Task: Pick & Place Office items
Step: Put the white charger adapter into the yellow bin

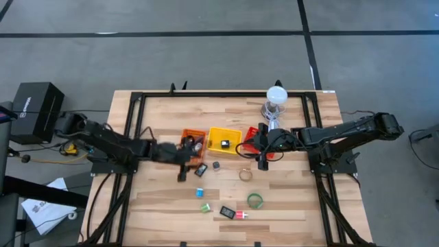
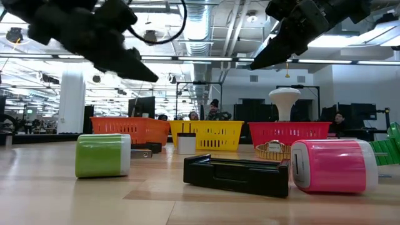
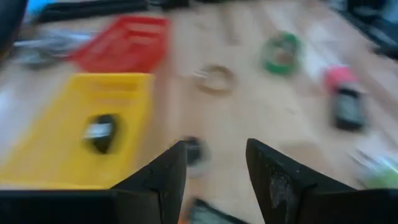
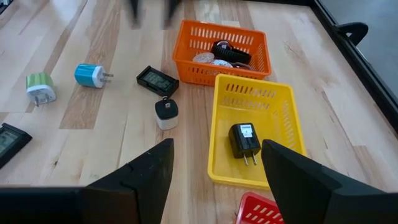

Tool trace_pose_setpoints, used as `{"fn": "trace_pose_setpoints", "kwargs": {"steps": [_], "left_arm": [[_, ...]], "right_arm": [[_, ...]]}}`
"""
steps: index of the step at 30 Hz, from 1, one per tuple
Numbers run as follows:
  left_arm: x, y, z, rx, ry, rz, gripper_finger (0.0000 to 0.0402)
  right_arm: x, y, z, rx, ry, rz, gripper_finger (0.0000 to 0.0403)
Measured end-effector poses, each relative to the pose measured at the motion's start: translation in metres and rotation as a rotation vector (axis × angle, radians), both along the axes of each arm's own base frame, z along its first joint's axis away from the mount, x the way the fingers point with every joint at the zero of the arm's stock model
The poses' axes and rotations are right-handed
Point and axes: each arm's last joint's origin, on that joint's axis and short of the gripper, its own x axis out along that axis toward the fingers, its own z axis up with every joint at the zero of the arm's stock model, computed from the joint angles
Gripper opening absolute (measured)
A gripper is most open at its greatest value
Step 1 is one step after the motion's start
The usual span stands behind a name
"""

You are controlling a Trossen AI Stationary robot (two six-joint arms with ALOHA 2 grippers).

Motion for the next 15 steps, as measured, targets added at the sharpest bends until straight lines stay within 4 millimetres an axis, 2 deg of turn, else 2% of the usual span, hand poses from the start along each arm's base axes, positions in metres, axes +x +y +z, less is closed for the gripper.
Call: {"fn": "trace_pose_setpoints", "kwargs": {"steps": [4, 8, 11, 15], "left_arm": [[0.005, -0.02, -0.01, 0.025, -0.024, -0.021, 0.0158], [0.019, -0.018, -0.015, 0.017, -0.079, 0.08, 0.0176], [0.035, -0.016, -0.019, -0.055, -0.064, 0.123, 0.0196], [0.053, -0.02, -0.032, -0.054, -0.012, 0.127, 0.0214]], "right_arm": [[0.001, 0.0, 0.001, 0.001, -0.018, 0.0, 0.0234], [0.002, 0.0, 0.004, 0.004, -0.044, 0.0, 0.0234], [0.002, 0.0, 0.003, 0.003, -0.042, 0.0, 0.0234], [0.002, 0.0, 0.003, 0.003, -0.036, 0.0, 0.0234]]}}
